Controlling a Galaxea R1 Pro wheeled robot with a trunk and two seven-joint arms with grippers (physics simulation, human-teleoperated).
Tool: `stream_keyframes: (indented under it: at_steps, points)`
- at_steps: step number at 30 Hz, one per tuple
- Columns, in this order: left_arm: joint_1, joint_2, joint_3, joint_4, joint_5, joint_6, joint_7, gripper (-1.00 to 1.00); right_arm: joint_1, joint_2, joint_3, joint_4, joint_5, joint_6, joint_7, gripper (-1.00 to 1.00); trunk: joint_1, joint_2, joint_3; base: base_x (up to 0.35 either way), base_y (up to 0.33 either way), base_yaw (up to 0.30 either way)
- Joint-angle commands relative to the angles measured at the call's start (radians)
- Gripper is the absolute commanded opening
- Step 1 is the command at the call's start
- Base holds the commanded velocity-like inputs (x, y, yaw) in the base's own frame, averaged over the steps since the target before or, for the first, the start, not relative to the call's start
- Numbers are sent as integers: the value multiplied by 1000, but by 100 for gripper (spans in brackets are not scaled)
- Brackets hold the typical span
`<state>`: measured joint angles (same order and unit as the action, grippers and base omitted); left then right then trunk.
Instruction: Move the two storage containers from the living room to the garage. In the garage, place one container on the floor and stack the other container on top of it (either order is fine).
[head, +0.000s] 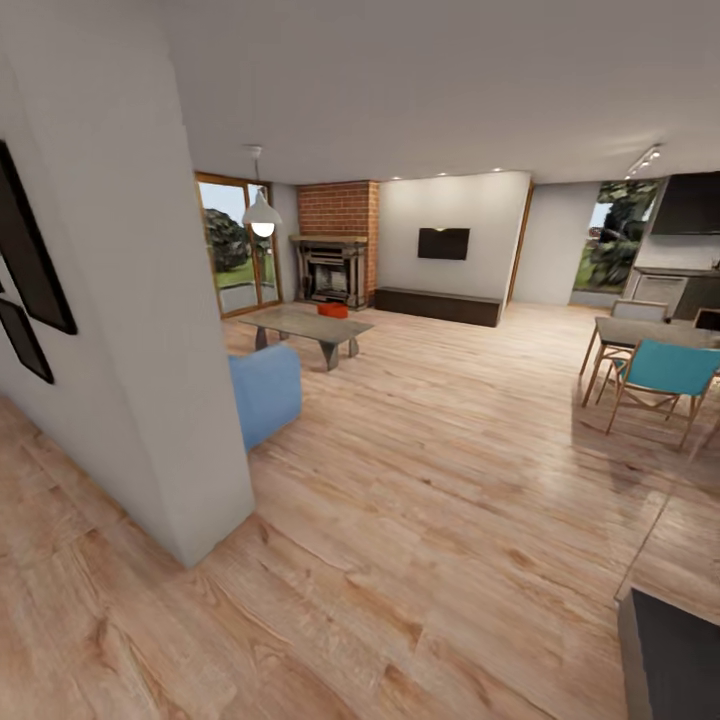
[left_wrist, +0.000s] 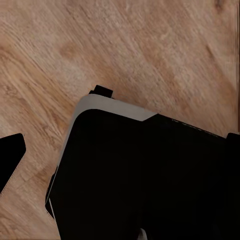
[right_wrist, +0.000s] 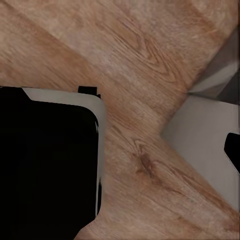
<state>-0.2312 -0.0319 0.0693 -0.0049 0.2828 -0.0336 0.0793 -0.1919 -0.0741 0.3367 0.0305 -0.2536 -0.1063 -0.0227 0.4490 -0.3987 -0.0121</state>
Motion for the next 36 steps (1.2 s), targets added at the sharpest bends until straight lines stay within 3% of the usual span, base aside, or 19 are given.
stream_keyframes:
  at_steps: [1, 14, 36]
  points:
    - [0, 0, 7, 0, 1, -3, 2, 100, -1, 1, 8, 3, -9, -5, 0, 100, 1, -1, -1, 324, 0, -244]
    - [0, 0, 7, 0, 1, -3, 2, 100, -1, 0, 8, 3, -9, -4, 0, 100, 1, -1, -1, 324, 0, -232]
    - [0, 0, 7, 0, 1, -2, 2, 100, -1, 2, 8, 3, -9, -3, 0, 100, 1, -1, -1, 324, 0, -7]
